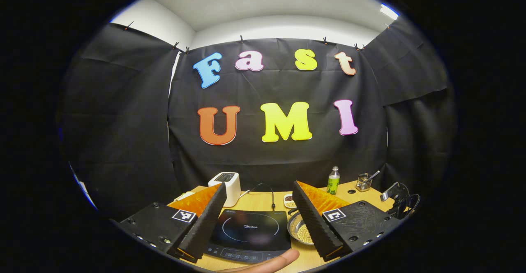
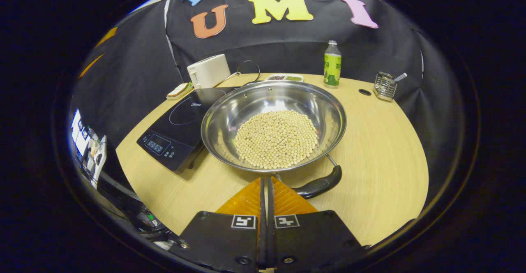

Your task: First push the handle of the pot to place it horizontally, then grasp the pot with both hands and set it on the induction cooktop.

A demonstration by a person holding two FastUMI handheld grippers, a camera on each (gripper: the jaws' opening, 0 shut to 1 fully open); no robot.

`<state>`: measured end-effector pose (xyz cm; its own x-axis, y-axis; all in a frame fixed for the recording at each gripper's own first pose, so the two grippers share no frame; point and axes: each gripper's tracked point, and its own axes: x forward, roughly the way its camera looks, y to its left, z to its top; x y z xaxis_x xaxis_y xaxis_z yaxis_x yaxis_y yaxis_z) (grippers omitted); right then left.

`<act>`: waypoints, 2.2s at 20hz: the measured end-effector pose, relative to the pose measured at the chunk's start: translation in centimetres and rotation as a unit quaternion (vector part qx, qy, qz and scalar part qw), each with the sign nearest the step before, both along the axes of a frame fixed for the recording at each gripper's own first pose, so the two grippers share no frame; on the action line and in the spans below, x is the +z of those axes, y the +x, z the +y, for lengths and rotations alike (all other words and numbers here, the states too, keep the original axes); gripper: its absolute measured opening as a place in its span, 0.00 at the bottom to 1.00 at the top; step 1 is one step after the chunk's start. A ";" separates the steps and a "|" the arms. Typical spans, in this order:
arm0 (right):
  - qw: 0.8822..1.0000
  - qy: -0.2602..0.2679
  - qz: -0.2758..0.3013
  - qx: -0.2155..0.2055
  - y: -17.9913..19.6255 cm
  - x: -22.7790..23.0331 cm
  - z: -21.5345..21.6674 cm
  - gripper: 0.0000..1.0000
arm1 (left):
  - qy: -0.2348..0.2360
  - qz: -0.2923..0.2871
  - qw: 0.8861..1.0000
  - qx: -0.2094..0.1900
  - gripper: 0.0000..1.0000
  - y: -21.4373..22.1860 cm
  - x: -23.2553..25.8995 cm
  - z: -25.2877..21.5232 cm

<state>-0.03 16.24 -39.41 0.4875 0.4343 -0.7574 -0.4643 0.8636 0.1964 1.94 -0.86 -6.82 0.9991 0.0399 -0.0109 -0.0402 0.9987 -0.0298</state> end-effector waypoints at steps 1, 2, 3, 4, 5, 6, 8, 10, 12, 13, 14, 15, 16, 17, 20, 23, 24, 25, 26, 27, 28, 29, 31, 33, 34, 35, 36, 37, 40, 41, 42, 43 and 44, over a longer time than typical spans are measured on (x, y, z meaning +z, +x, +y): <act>1.000 0.006 0.002 -0.012 0.4 0.0 -0.2 0.04 | -0.002 0.000 1.000 0.001 0.96 0.5 0.5 0.1; 1.000 0.009 0.002 -0.017 0.8 0.0 -0.5 0.04 | -0.005 -0.002 1.000 -0.002 0.96 1.0 0.9 0.0; 1.000 0.010 -0.002 -0.019 1.3 0.1 -0.7 0.04 | -0.010 -0.004 1.000 -0.004 0.96 1.4 1.3 -0.2; 1.000 0.011 -0.005 -0.022 1.7 0.1 -1.0 0.04 | -0.012 -0.007 1.000 -0.005 0.96 1.7 1.6 -0.1; 0.999 0.012 -0.005 -0.033 2.2 0.0 -1.4 0.04 | -0.011 -0.011 1.000 -0.003 0.96 2.1 1.9 0.0; 0.999 0.015 -0.002 -0.041 2.5 -0.3 -1.7 0.00 | -0.009 -0.015 1.000 -0.001 0.96 2.5 2.1 0.2; 0.999 0.021 0.010 -0.040 2.6 -0.4 -1.8 0.04 | -0.005 -0.012 1.000 0.001 0.96 3.4 1.8 0.1; 0.998 0.026 0.013 -0.048 3.1 -0.4 -2.4 0.01 | -0.005 -0.008 1.000 -0.006 0.96 4.4 1.8 -0.3; 0.998 0.031 0.009 -0.052 3.5 -0.4 -2.9 0.01 | -0.010 -0.005 1.000 -0.012 0.96 5.3 1.6 -0.5; 0.998 0.032 0.008 -0.056 3.7 -0.4 -3.2 0.04 | -0.010 -0.003 1.000 -0.015 0.96 5.7 1.5 -0.6; 0.998 0.032 0.007 -0.060 4.0 -0.3 -3.6 0.04 | -0.011 -0.001 1.000 -0.016 0.96 6.1 1.3 -0.6; 0.997 0.031 0.005 -0.065 4.3 -0.2 -4.0 0.04 | -0.010 0.000 1.000 -0.018 0.96 6.4 1.2 -0.7; 0.997 0.031 0.005 -0.072 4.6 0.0 -4.4 0.04 | -0.010 0.000 1.000 -0.019 0.96 6.7 1.2 -0.8; 0.997 0.033 0.004 -0.077 4.8 0.2 -4.8 0.07 | -0.011 0.001 1.000 -0.020 0.96 7.1 1.0 -1.0; 0.996 0.045 0.005 -0.080 5.5 0.4 -5.2 0.00 | -0.010 0.019 1.000 -0.018 0.96 7.9 -0.4 -1.4; 0.996 0.038 -0.002 -0.079 6.3 0.3 -5.9 0.04 | -0.011 0.029 0.999 -0.019 0.96 8.6 -1.0 -1.9; 0.996 0.035 -0.006 -0.080 6.6 0.2 -6.1 0.04 | -0.011 0.031 0.999 -0.019 0.96 8.8 -1.0 -2.2; 0.996 0.033 -0.009 -0.082 6.9 0.1 -6.3 0.04 | -0.009 0.032 0.999 -0.020 0.96 8.9 -1.1 -2.5; 0.996 0.032 -0.011 -0.084 7.2 0.0 -6.5 0.04 | -0.007 0.034 0.999 -0.022 0.96 9.0 -1.4 -2.8; 0.996 0.031 -0.011 -0.087 7.4 -0.2 -6.8 0.01 | -0.005 0.036 0.999 -0.024 0.96 9.1 -1.5 -3.0; 0.995 0.030 -0.011 -0.091 7.8 -0.4 -7.0 0.01 | -0.004 0.038 0.999 -0.027 0.96 9.3 -1.7 -3.3; 0.995 0.028 -0.013 -0.096 8.1 -0.5 -7.3 0.04 | -0.003 0.041 0.999 -0.030 0.96 9.4 -1.9 -3.6; 0.994 0.030 -0.013 -0.108 8.8 -0.6 -7.6 0.04 | -0.004 0.046 0.998 -0.032 0.96 9.6 -2.2 -3.8; 0.993 0.030 -0.016 -0.111 9.5 -0.6 -7.8 0.04 | -0.008 0.049 0.998 -0.032 0.96 9.8 -2.5 -3.7; 0.993 0.028 -0.016 -0.111 9.8 -0.7 -7.9 0.04 | -0.010 0.050 0.998 -0.032 0.96 9.9 -2.5 -3.8; 0.993 0.026 -0.018 -0.113 10.2 -0.7 -8.1 0.04 | -0.011 0.052 0.998 -0.031 0.96 10.0 -2.6 -3.6; 0.993 0.025 -0.018 -0.117 10.6 -0.7 -8.3 0.04 | -0.012 0.053 0.998 -0.029 0.96 10.0 -2.7 -3.5; 0.992 0.024 -0.017 -0.120 11.0 -0.8 -8.5 0.04 | -0.013 0.054 0.998 -0.027 0.96 10.2 -2.9 -3.3; 0.992 0.018 -0.015 -0.125 12.6 -1.0 -8.9 0.04 | -0.015 0.063 0.998 -0.025 0.96 10.4 -3.8 -3.1; 0.992 0.015 -0.015 -0.126 13.0 -1.0 -9.1 0.07 | -0.015 0.067 0.997 -0.024 0.96 10.4 -4.1 -3.0; 0.992 0.011 -0.016 -0.127 13.5 -1.2 -9.2 0.01 | -0.016 0.070 0.997 -0.020 0.96 10.5 -4.4 -2.8; 0.991 0.008 -0.017 -0.129 13.8 -1.2 -9.3 0.04 | -0.019 0.076 0.997 -0.014 0.96 10.6 -4.7 -2.6; 0.991 0.005 -0.016 -0.132 14.1 -1.3 -9.3 0.04 | -0.022 0.083 0.996 -0.011 0.96 10.5 -5.4 -2.5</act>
